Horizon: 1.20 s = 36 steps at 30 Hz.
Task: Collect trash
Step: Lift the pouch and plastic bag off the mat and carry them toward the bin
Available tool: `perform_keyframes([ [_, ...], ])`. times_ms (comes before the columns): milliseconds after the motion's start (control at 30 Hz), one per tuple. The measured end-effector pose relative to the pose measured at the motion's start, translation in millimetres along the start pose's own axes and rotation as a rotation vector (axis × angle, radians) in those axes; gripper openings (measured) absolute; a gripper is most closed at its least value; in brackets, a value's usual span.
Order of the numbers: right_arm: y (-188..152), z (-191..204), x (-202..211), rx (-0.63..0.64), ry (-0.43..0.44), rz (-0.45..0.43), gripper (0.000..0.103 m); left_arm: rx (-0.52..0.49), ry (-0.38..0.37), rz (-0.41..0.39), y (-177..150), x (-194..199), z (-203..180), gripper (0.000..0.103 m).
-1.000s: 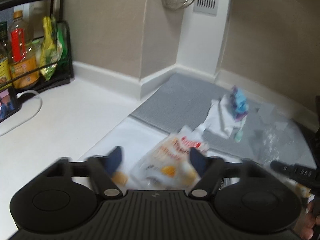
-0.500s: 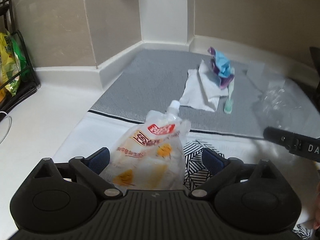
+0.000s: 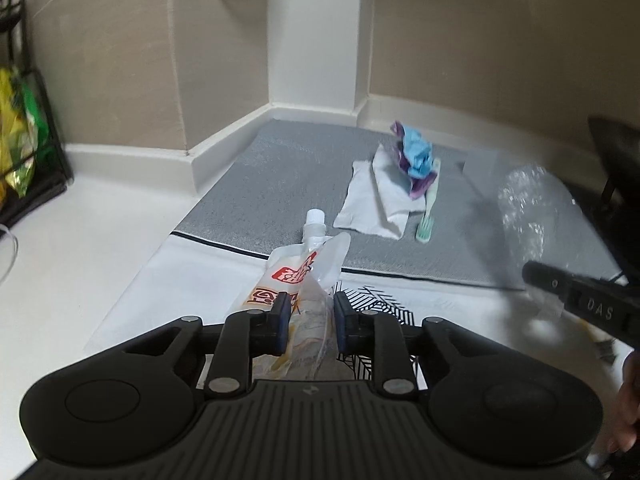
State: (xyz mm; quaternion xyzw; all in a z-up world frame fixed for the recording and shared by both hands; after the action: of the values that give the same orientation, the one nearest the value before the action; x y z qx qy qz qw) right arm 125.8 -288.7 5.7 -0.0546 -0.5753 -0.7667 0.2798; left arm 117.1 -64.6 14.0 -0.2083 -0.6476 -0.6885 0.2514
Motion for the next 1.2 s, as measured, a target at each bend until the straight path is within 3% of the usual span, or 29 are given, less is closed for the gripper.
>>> perform_keyframes([
  [167, 3.3, 2.8, 18.8, -0.013, 0.041, -0.025, 0.007, 0.080, -0.036, -0.024, 1.0, 21.2, 11.3, 0.023],
  [567, -1.2, 26.3, 73.9, 0.054, 0.148, -0.080, 0.007, 0.080, -0.044, -0.139, -7.6, 100.8, 9.7, 0.023],
  [867, -23.3, 53.2, 129.3, 0.169, 0.267, -0.077, 0.007, 0.078, -0.041, -0.156, -43.6, 155.8, 3.5, 0.023],
  [1200, -76.1, 80.8, 183.0, 0.297, 0.376, 0.029, 0.007, 0.071, -0.058, -0.090, -106.3, 190.3, -5.5, 0.023],
])
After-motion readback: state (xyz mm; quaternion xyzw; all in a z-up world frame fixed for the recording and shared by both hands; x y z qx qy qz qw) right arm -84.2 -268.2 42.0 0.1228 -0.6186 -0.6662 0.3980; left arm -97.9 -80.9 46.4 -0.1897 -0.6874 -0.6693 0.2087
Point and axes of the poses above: each gripper's, at about its wrist camera, not at the fingertips, and x roughly against the way its jaws point, z to its left, y to its top, the point moved 5 cm from there along -x, roughly the way its jaws point, and after that the axes turned 6 degrees about -x, right-handed, at the moved point
